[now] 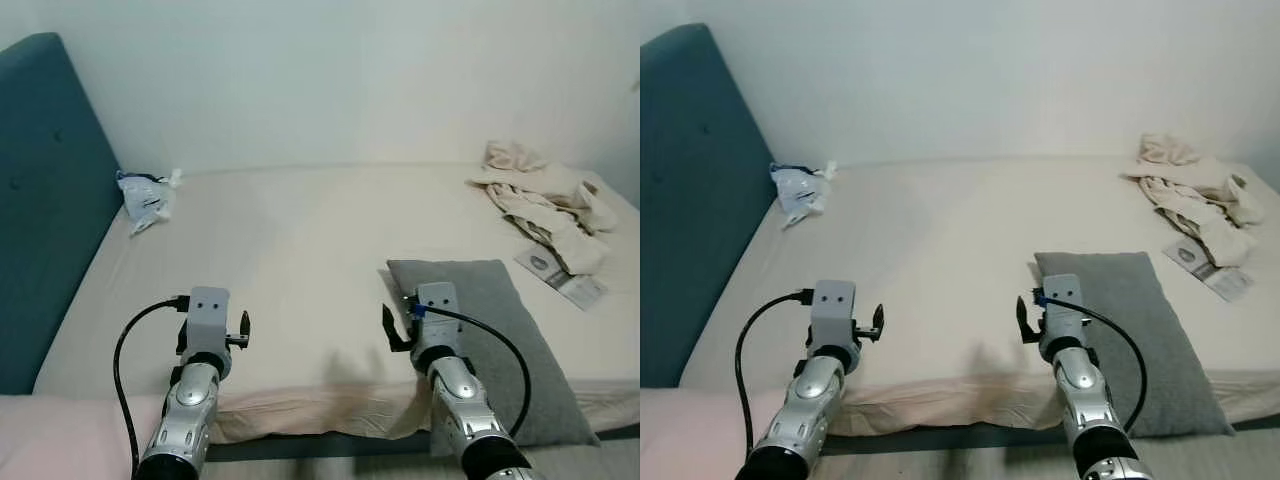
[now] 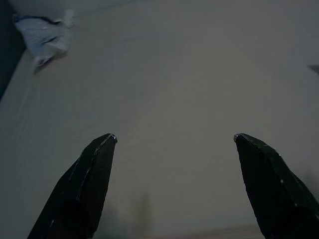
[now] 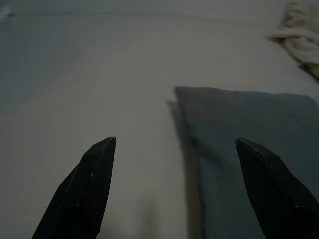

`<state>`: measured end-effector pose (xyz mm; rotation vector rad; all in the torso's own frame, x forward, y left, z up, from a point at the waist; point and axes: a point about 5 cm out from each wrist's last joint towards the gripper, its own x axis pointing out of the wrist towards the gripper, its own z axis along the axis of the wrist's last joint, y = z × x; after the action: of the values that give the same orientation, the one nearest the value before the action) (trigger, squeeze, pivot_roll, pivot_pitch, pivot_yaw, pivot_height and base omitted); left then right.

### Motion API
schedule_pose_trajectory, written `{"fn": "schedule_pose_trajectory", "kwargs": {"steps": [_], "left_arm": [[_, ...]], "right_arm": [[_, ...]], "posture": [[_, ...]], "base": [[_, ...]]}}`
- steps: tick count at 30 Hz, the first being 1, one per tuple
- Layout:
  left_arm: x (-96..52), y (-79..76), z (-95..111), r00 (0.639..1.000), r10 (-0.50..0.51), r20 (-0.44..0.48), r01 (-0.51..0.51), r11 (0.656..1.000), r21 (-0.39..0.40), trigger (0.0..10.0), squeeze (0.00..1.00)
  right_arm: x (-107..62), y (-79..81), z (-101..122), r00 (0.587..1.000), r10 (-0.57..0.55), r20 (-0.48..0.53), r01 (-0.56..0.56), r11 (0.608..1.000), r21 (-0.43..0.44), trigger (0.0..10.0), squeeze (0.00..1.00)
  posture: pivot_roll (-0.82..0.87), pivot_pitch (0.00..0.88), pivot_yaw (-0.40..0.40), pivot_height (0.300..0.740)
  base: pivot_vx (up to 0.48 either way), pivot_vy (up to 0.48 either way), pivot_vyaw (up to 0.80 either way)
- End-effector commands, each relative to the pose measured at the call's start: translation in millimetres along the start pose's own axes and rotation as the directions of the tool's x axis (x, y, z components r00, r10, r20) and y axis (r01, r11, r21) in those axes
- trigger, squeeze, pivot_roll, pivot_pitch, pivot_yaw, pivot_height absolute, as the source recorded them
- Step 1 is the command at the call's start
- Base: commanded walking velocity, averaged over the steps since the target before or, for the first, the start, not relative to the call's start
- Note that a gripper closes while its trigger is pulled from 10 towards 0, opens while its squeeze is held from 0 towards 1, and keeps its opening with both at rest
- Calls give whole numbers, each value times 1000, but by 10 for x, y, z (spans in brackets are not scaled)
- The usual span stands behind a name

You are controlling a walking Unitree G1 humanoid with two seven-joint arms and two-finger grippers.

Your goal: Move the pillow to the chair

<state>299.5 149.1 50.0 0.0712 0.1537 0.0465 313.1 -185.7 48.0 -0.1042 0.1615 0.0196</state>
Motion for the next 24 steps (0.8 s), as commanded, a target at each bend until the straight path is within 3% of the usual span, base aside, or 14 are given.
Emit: {"fn": "schedule_pose_trajectory", "kwargs": {"steps": [1, 6, 18, 24], "left_arm": [[-10, 24, -14, 1000, 1, -11, -1, 1000, 2, 10000, 0], [0, 43, -9, 1000, 13, -19, -13, 1000, 4, 10000, 0], [11, 72, -19, 999, 26, -44, -26, 1000, 3, 10000, 0], [16, 83, -36, 997, 31, -70, -32, 999, -16, 10000, 0]], "right_arm": [[-32, 8, -76, 1000, -6, -26, 6, 1000, 15, 10000, 0], [-26, 7, -71, 1000, -10, -25, 11, 1000, 15, 10000, 0], [-26, -25, -71, 999, -27, -28, 27, 1000, 13, 10000, 0], [-31, -38, -83, 999, -31, -36, 31, 999, 11, 10000, 0]], "posture": [[-13, 63, -11, 740], [-12, 61, -10, 740], [-15, 61, -6, 740], [-17, 71, -7, 740]], "base": [[0, 0, 0], [0, 0, 0], [0, -480, 0], [0, -119, 0]]}}
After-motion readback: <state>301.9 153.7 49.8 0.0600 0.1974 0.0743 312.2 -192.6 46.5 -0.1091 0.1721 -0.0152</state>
